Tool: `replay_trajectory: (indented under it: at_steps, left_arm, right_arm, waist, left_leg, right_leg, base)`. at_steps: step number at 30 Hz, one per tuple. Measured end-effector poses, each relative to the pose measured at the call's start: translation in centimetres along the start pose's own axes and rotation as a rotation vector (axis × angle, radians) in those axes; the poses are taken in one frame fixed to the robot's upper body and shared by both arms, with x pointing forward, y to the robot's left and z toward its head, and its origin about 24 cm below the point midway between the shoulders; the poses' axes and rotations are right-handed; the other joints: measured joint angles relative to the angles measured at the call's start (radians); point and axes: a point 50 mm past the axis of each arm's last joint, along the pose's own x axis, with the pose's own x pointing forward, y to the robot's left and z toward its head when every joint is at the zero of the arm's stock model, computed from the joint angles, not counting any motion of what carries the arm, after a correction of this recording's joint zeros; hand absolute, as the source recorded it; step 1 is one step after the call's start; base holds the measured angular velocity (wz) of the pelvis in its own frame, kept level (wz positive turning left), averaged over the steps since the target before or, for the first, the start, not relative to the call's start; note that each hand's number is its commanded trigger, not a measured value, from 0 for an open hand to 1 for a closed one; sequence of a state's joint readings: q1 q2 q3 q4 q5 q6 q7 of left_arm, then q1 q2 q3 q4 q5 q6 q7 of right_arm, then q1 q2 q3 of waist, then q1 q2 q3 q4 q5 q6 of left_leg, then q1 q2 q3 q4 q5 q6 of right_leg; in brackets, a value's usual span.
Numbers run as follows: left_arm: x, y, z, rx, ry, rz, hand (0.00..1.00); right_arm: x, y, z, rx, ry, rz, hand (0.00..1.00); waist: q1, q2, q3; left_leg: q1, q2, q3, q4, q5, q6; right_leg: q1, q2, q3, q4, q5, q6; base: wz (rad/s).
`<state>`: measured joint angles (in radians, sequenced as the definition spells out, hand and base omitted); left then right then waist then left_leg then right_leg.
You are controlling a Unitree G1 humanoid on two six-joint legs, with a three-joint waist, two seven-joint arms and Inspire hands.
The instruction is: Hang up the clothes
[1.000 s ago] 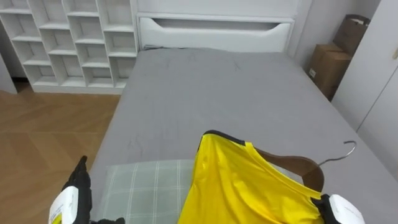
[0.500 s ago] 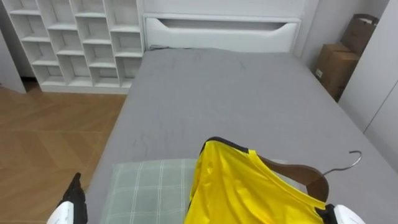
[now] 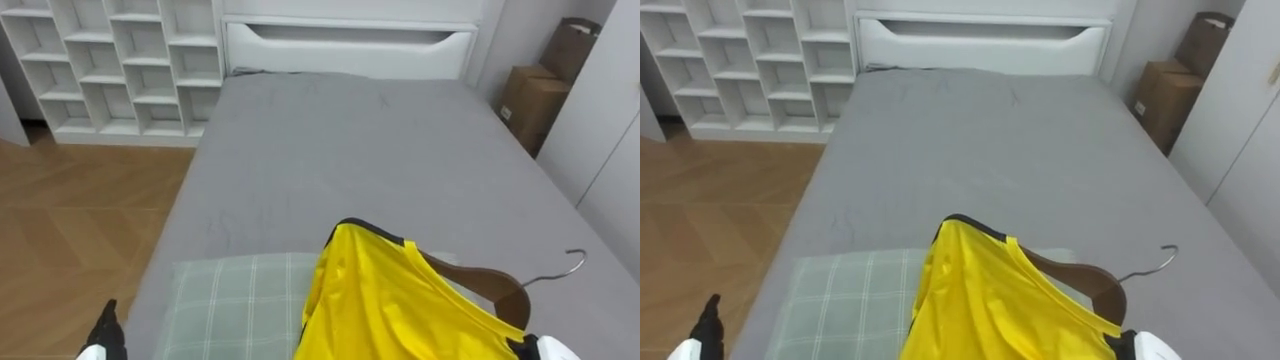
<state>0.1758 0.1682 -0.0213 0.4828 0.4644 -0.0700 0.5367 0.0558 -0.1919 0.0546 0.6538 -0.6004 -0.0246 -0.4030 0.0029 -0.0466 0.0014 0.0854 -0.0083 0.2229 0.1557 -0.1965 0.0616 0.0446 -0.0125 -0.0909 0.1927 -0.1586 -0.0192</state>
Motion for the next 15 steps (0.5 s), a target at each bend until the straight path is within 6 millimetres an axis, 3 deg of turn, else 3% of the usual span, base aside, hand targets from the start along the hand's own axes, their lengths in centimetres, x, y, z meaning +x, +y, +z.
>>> replay_trajectory:
  at_steps: [3, 5, 6, 8, 9, 10, 11, 12, 13, 14, 15]
  left_arm:
    - [0.1, 0.1, 0.0, 0.004, 0.0, 0.004, 0.0]
    - [0.1, 0.5, -0.4, 0.007, 0.02, 0.021, 0.0]
    - [0.2, 0.6, -0.5, 0.007, 0.025, 0.027, 0.0]
    - [0.5, 0.9, -0.4, -0.001, 0.027, 0.043, 0.0]
    - [0.6, 0.9, -0.3, -0.006, 0.026, 0.045, 0.0]
    - [0.8, 0.9, 0.0, -0.015, 0.021, 0.046, 0.0]
    - [0.8, 0.7, 0.3, -0.016, 0.014, 0.039, 0.0]
    - [0.9, 0.4, 0.6, -0.015, 0.0, 0.029, 0.0]
    - [0.9, 0.2, 0.7, -0.018, 0.004, 0.023, 0.0]
    - [0.9, 0.2, 0.6, -0.031, 0.018, 0.023, 0.0]
    - [1.0, 0.1, 0.4, -0.05, 0.04, 0.023, 0.0]
  right_arm:
    - [-0.1, 0.2, 0.1, -0.005, -0.004, 0.006, 1.0]
    - [0.0, 0.1, 1.1, 0.004, -0.037, -0.002, 1.0]
    - [0.0, 0.1, 1.5, 0.008, -0.05, -0.006, 1.0]
    - [0.0, 0.2, 2.2, 0.02, -0.072, -0.012, 1.0]
    - [0.0, 0.2, 2.3, 0.019, -0.075, -0.011, 1.0]
    - [0.1, 0.1, 2.5, 0.02, -0.078, -0.014, 1.0]
    - [0.0, 0.1, 2.2, 0.017, -0.07, -0.016, 1.0]
    - [-0.2, 0.3, 1.7, 0.014, -0.048, -0.008, 1.0]
    - [-0.2, 0.4, 1.8, 0.005, -0.052, -0.002, 1.0]
    - [-0.1, 0.6, 2.0, 0.0, -0.062, 0.006, 1.0]
    - [-0.2, 1.1, 2.4, -0.001, -0.081, 0.026, 1.0]
  waist:
    - [0.002, -0.001, -0.0017]
    - [0.023, -0.003, -0.0011]
    - [0.025, -0.003, -0.0011]
    - [0.033, -0.003, -0.0009]
    - [0.036, -0.003, -0.0016]
    - [0.049, 0.009, 0.0096]
    - [0.051, 0.017, 0.014]
    - [0.064, 0.018, 0.0143]
    - [0.087, 0.008, 0.0137]
    - [0.094, 0.005, 0.0152]
    - [0.1, -0.014, 0.0071]
  left_leg:
    - [-0.022, 0.013, 0.066, 0.006, -0.002, 0.003]
    - [-0.023, 0.028, 0.177, 0.007, -0.002, 0.003]
    - [-0.024, 0.032, 0.204, 0.008, -0.002, 0.003]
    - [-0.017, 0.051, 0.332, 0.011, -0.003, 0.003]
    - [-0.017, 0.057, 0.369, 0.011, -0.003, 0.003]
    - [-0.017, 0.078, 0.447, 0.015, -0.019, 0.004]
    - [-0.005, 0.087, 0.493, 0.015, -0.035, 0.0]
    - [0.014, 0.087, 0.556, 0.007, -0.048, -0.005]
    - [0.031, 0.085, 0.645, 0.009, -0.052, -0.012]
    - [0.033, 0.085, 0.679, 0.015, -0.056, -0.016]
    - [0.029, 0.085, 0.715, 0.028, -0.059, -0.021]
  right_leg:
    - [-0.064, 0.006, 0.016, 0.041, 0.008, -0.003]
    - [-0.12, 0.016, 0.011, 0.061, 0.03, -0.017]
    - [-0.129, 0.017, -0.008, 0.055, 0.041, -0.022]
    - [-0.134, 0.016, -0.171, -0.008, 0.11, -0.053]
    - [-0.13, 0.019, -0.206, -0.023, 0.128, -0.059]
    - [-0.138, 0.013, -0.282, 0.004, 0.112, -0.045]
    - [-0.137, -0.008, -0.344, 0.071, 0.076, -0.027]
    - [-0.126, -0.071, -0.407, 0.186, 0.003, -0.019]
    - [-0.122, -0.142, -0.436, 0.253, -0.038, 0.001]
    - [-0.114, -0.174, -0.436, 0.278, -0.045, 0.012]
    - [-0.088, -0.221, -0.435, 0.29, -0.047, 0.038]
  base:
    - [-0.58]
    - [-1.32]
    - [-1.55]
    - [-1.59]
    - [-1.56]
    - [-1.19]
    - [-1.35]
    - [-1.6]
    - [-1.73]
    - [-1.71]
    - [-1.29]
